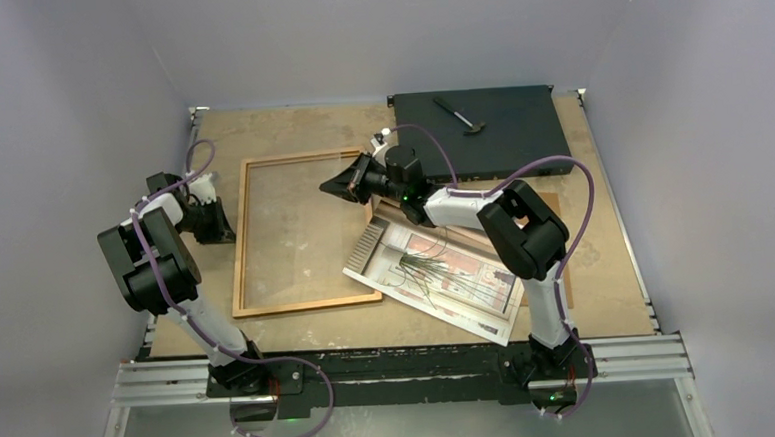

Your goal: Put the photo into the frame

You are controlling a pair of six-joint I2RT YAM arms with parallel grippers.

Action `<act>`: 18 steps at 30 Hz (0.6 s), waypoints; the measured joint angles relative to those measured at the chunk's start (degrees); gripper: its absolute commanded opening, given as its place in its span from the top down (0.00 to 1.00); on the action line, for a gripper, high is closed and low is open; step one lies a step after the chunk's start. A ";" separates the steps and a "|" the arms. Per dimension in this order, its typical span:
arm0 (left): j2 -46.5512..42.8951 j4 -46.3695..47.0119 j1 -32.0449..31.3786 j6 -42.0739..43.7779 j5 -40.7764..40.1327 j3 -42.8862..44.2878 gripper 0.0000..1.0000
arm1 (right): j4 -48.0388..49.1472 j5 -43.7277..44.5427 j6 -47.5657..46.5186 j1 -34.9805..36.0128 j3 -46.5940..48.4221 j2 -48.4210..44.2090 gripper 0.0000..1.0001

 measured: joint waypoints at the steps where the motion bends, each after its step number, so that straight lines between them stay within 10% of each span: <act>1: 0.00 0.00 0.00 0.00 0.00 0.00 1.00 | 0.00 0.02 0.00 0.00 0.00 0.00 1.00; 18: -0.59 1.01 0.00 0.00 0.39 -1.03 1.00 | 0.39 -0.24 1.38 0.15 0.00 0.00 1.00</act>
